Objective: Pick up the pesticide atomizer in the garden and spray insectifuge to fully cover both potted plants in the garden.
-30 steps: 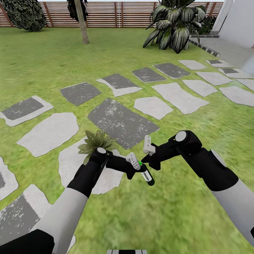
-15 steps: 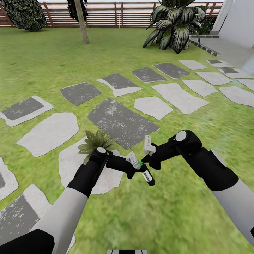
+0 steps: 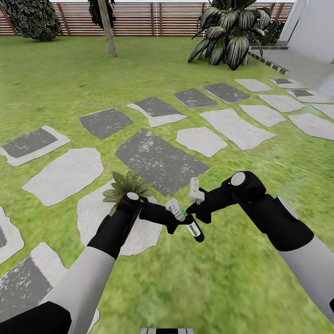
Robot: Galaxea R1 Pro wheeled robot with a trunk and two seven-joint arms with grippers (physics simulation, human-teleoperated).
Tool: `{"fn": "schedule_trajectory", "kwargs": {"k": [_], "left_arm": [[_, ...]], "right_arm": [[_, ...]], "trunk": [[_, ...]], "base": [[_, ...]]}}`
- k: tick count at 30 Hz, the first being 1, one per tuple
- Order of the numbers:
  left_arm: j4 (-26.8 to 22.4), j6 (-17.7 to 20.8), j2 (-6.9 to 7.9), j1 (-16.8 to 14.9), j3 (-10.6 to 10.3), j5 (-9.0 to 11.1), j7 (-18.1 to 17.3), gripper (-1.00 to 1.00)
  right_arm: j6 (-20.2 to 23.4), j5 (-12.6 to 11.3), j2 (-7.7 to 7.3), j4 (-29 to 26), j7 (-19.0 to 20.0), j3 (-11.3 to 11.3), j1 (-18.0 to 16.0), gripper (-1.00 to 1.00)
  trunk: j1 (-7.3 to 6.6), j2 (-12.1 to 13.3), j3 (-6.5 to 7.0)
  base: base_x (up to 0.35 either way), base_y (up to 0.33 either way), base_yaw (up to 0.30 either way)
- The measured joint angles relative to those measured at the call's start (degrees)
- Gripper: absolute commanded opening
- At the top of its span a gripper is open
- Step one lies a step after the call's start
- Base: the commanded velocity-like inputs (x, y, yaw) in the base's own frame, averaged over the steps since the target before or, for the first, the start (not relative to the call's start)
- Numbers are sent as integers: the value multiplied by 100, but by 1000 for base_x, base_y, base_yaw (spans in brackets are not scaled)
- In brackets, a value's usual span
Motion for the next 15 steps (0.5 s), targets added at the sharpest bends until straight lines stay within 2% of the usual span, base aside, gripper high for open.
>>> {"fn": "schedule_trajectory", "kwargs": {"k": [15], "left_arm": [[-34, 6, 0, 0, 0, -2, 3, -100]], "right_arm": [[5, -2, 0, 0, 5, 0, 0, -100]], "trunk": [[0, 0, 0]], "base": [[0, 0, 0]]}}
